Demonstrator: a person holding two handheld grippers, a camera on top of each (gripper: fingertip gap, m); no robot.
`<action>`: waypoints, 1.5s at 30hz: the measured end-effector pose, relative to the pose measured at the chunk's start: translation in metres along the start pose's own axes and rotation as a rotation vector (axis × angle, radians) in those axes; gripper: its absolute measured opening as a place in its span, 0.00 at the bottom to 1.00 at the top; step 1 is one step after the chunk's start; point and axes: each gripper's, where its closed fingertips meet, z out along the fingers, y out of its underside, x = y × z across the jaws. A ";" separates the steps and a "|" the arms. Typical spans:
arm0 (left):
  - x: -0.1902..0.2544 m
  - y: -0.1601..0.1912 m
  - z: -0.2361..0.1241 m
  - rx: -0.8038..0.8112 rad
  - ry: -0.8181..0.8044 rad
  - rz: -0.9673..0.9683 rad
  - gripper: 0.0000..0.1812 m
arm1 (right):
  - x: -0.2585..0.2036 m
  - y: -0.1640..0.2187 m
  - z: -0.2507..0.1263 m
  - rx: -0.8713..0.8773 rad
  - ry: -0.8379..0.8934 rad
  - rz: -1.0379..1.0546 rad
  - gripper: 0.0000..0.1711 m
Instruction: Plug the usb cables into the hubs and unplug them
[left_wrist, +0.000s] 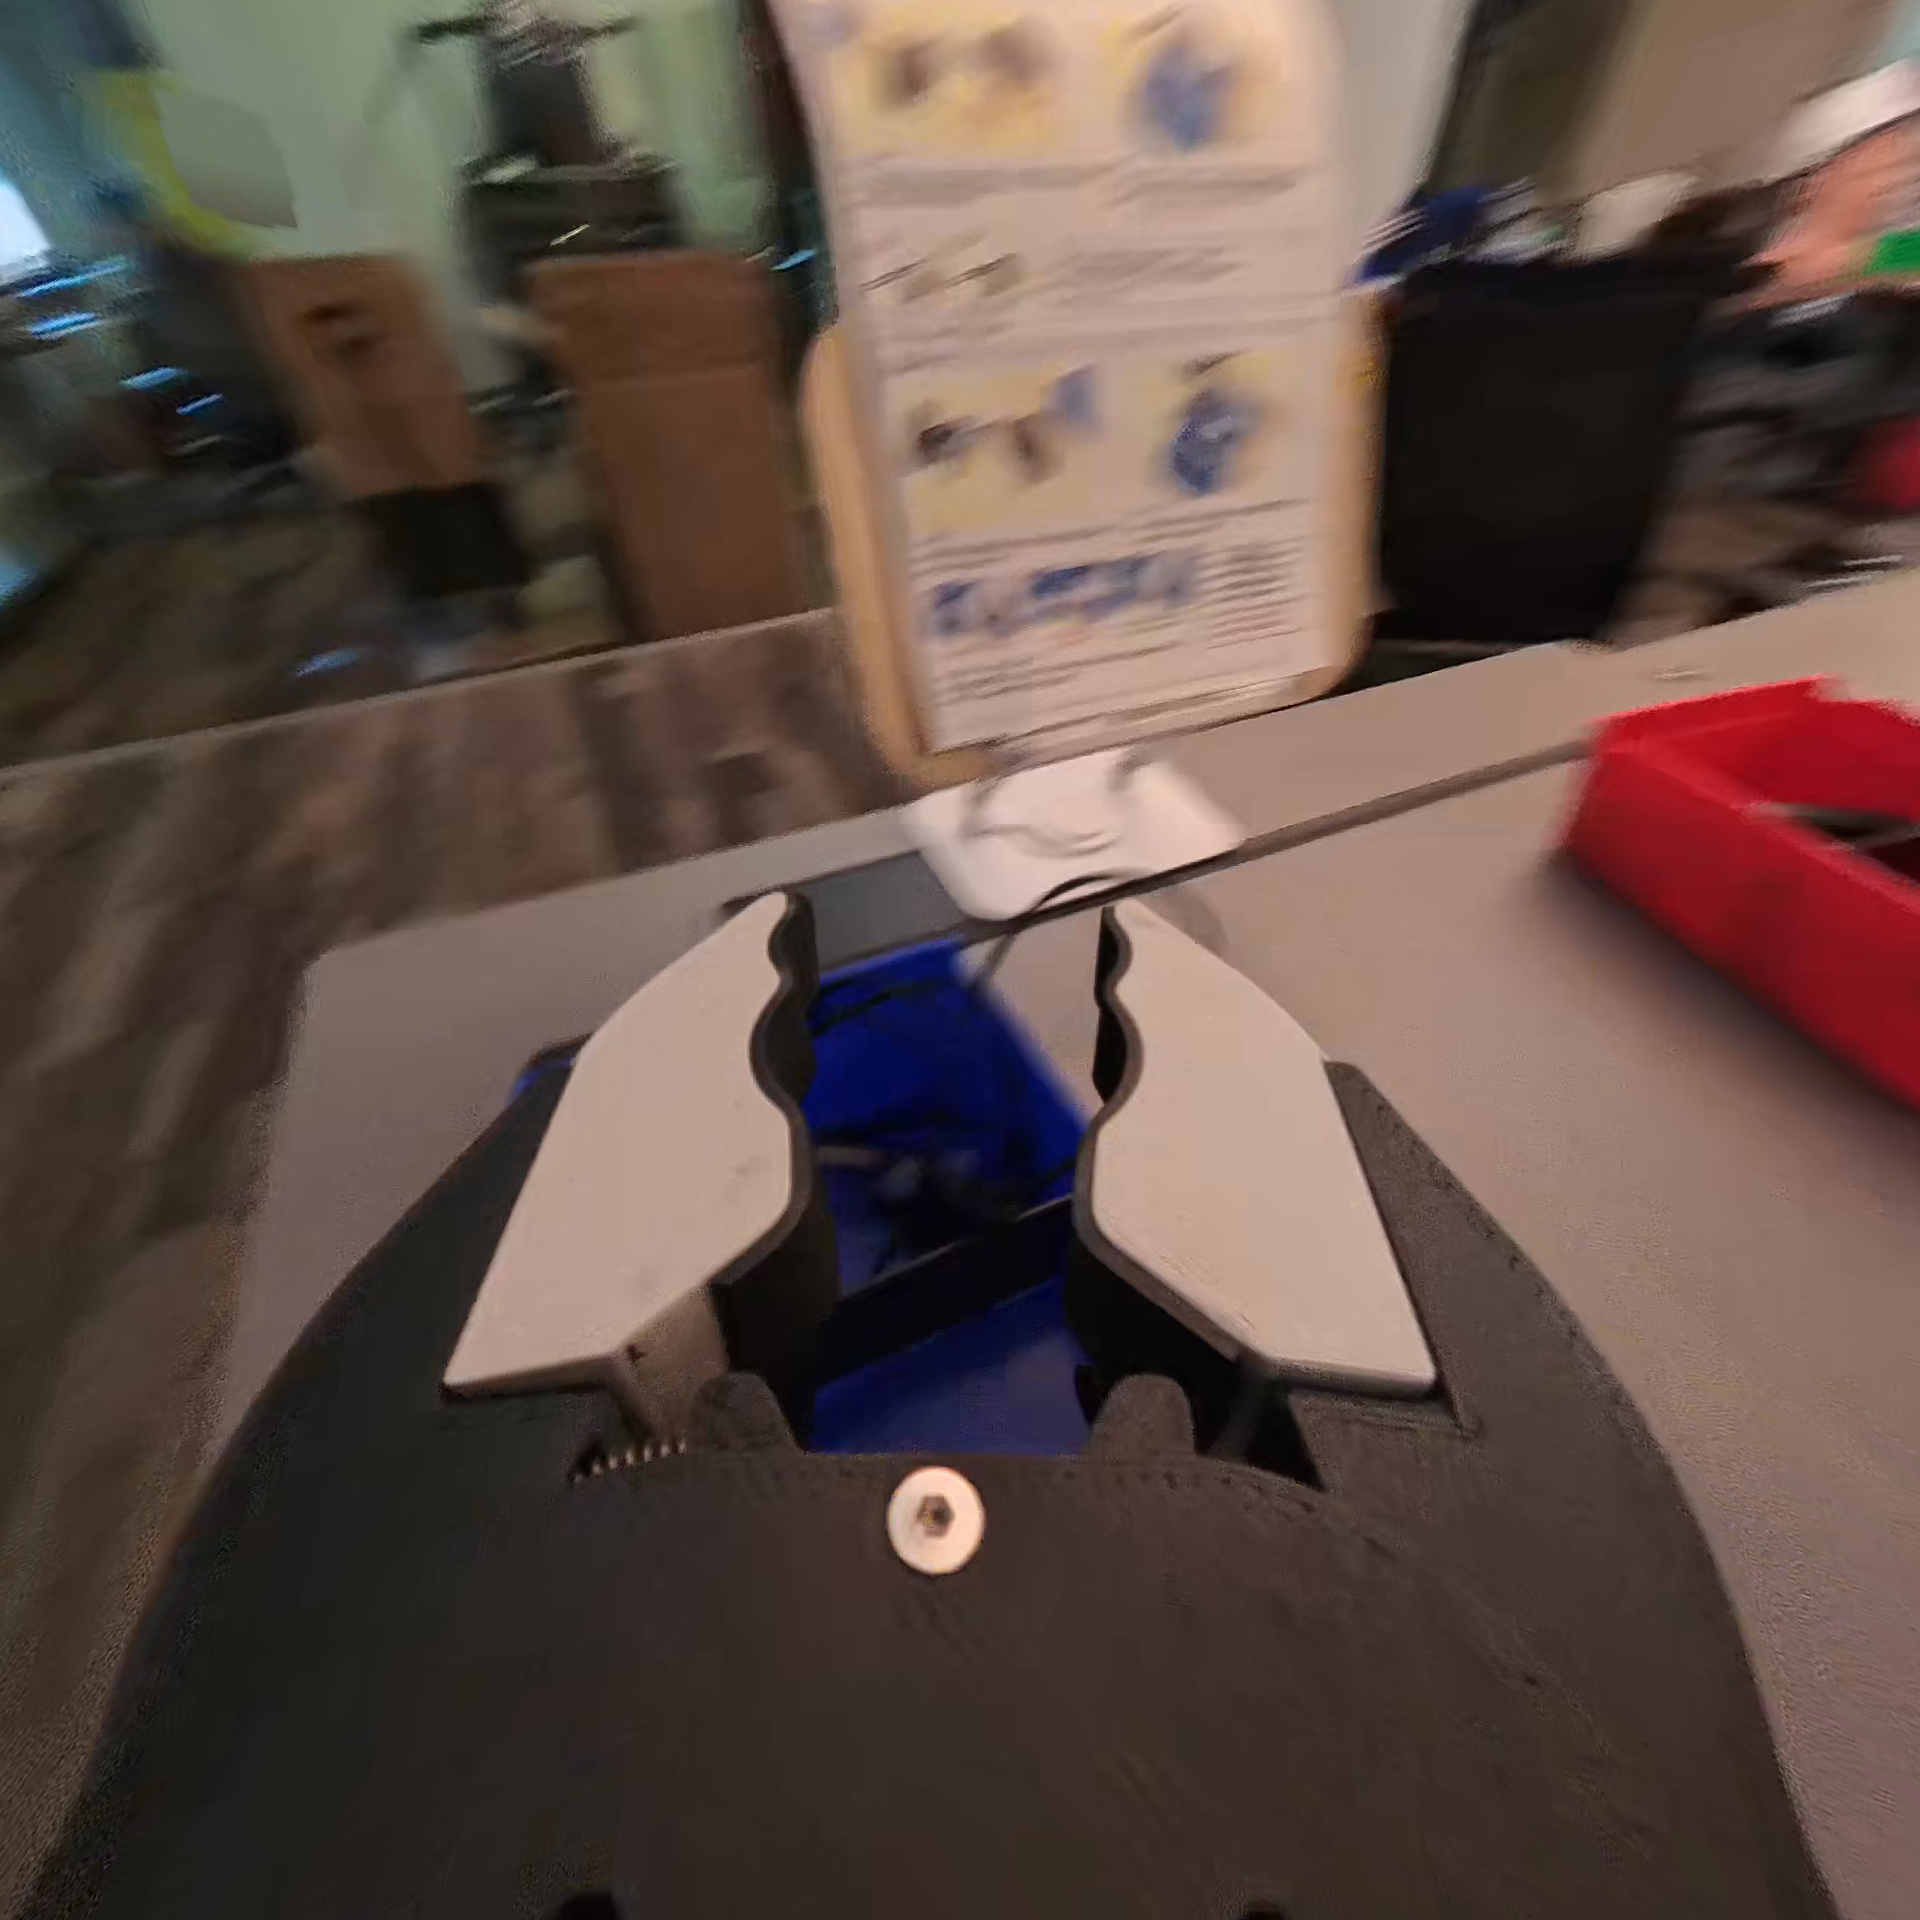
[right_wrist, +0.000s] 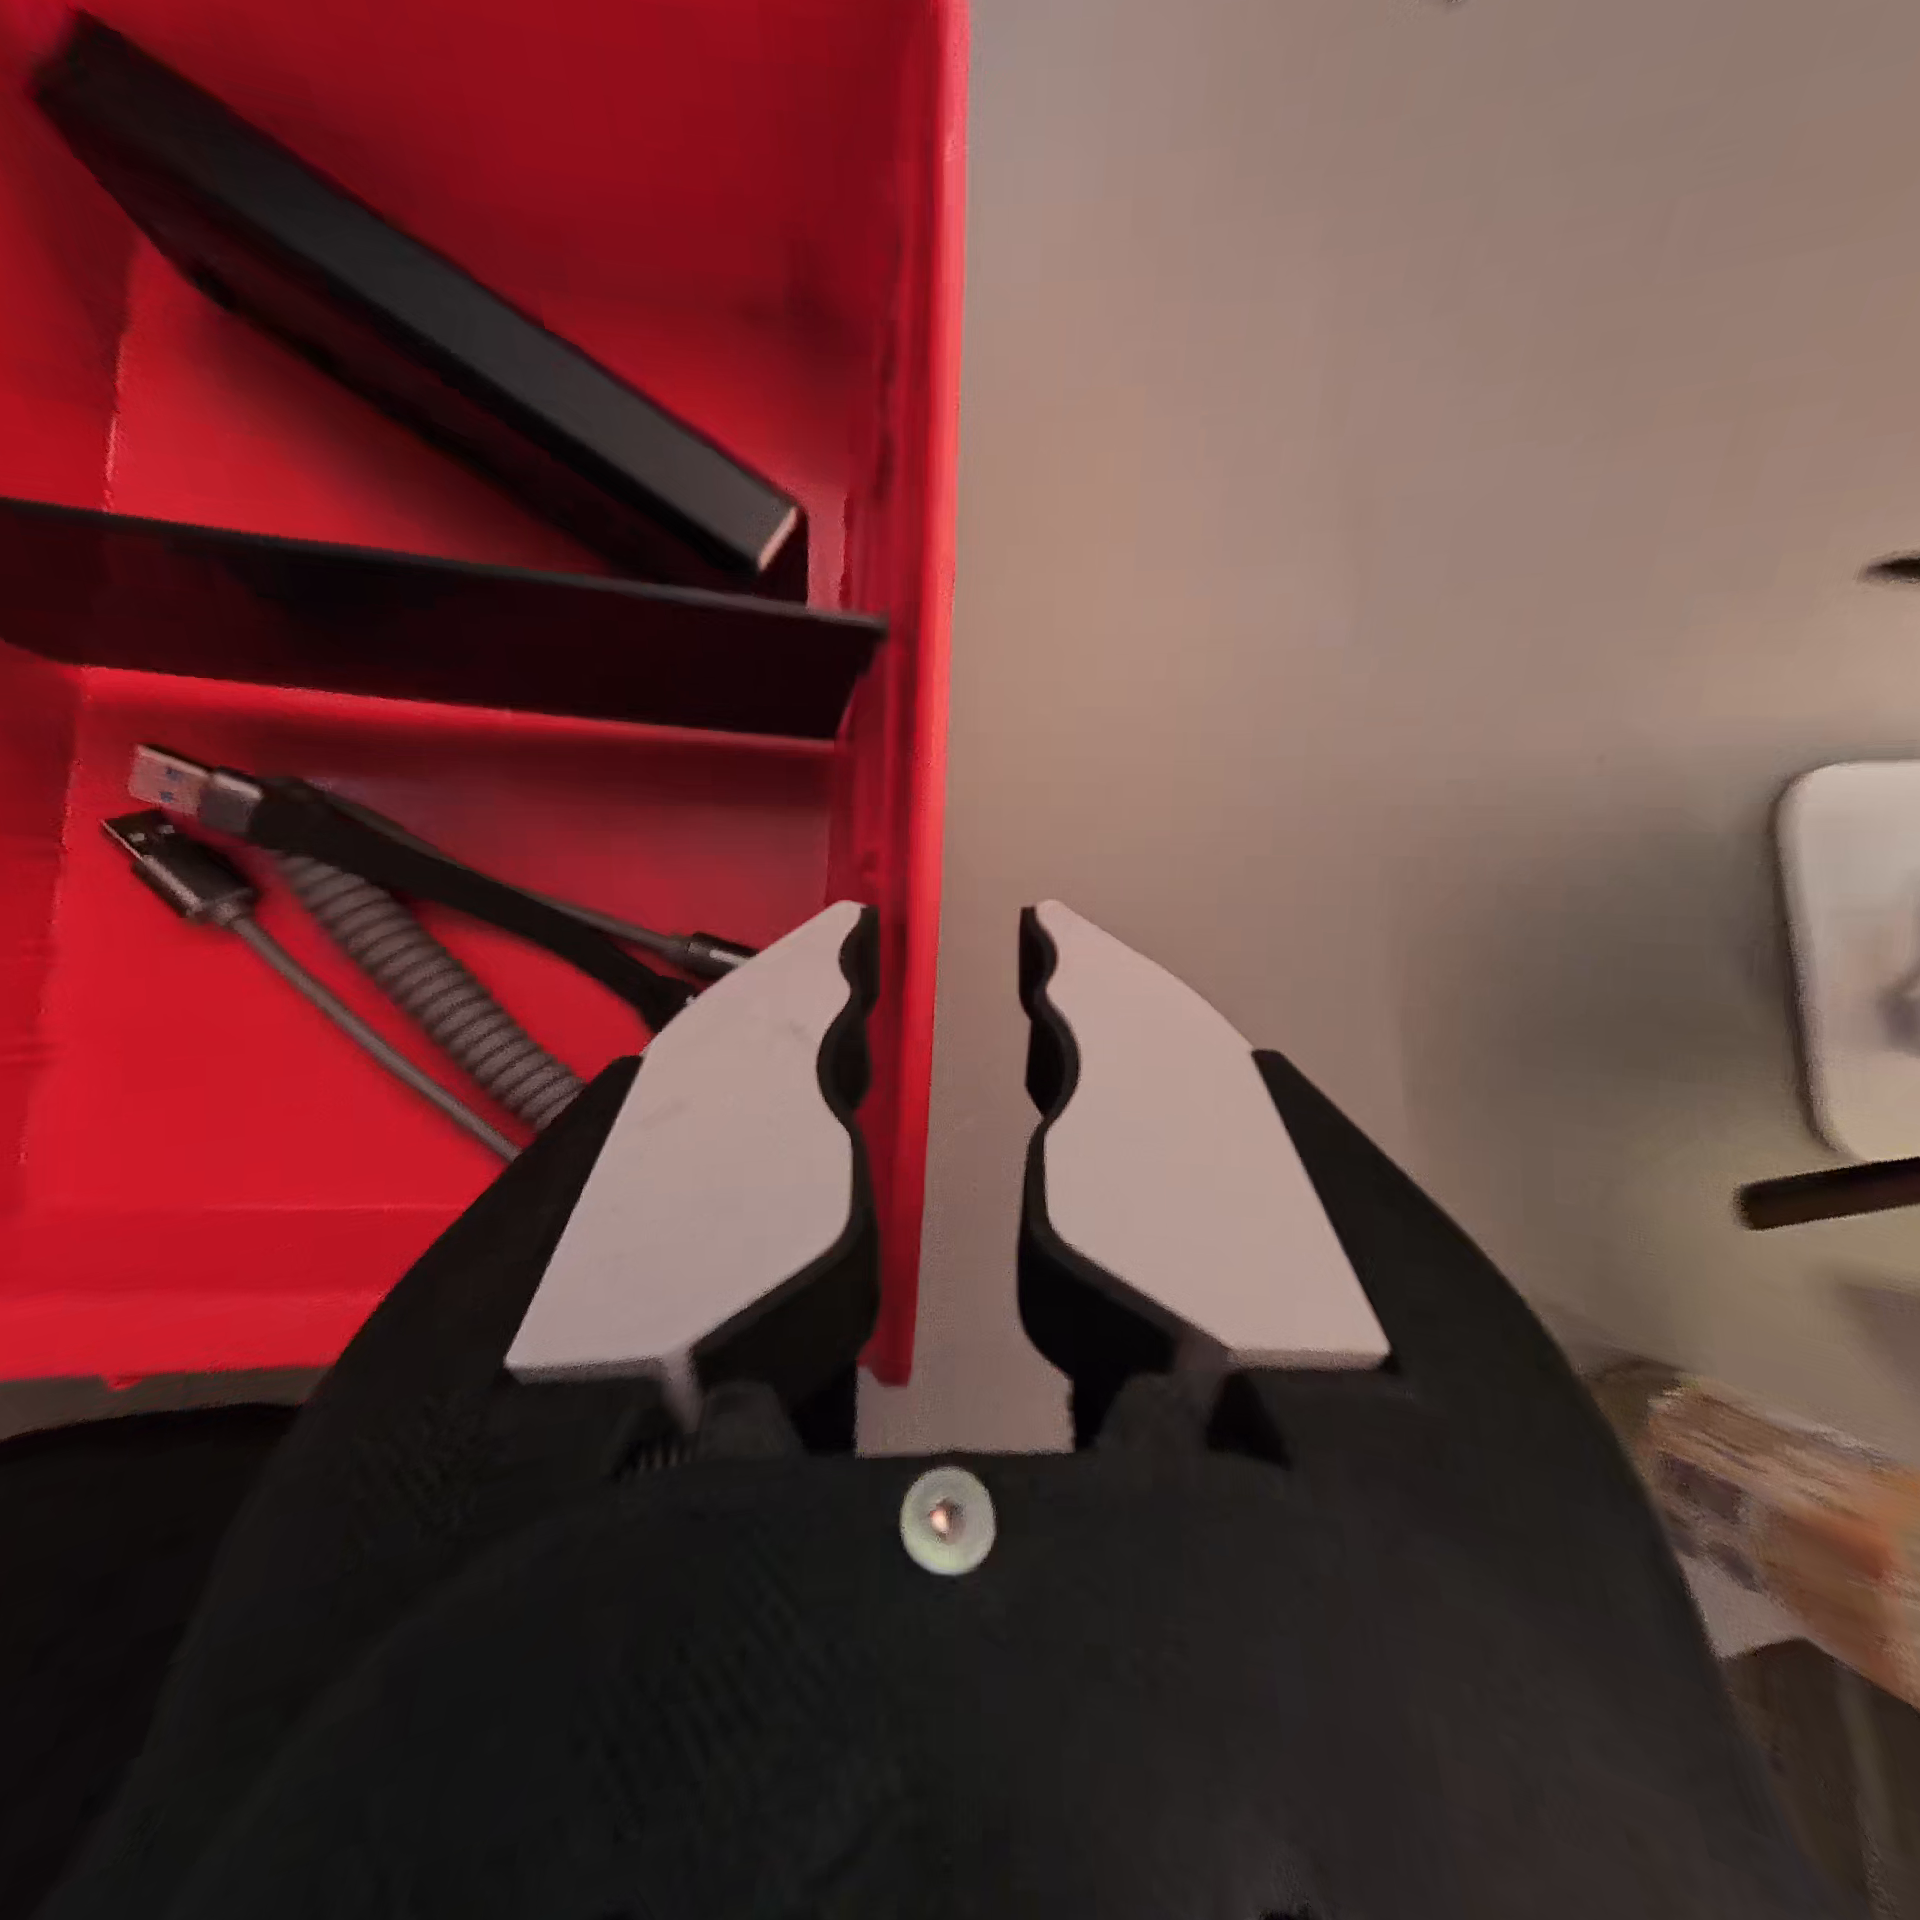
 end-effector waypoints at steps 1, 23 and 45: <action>-0.020 0.012 -0.003 -0.046 -0.063 -0.006 0.28 | 0.001 -0.013 -0.012 0.065 0.039 -0.016 0.18; 0.019 0.170 0.089 -0.718 0.326 0.053 0.36 | -0.190 -0.187 -0.145 0.797 -0.373 -0.334 0.30; 0.019 0.048 0.088 -0.227 0.165 -0.029 0.18 | -0.276 -0.173 -0.120 0.728 -0.514 -0.507 0.29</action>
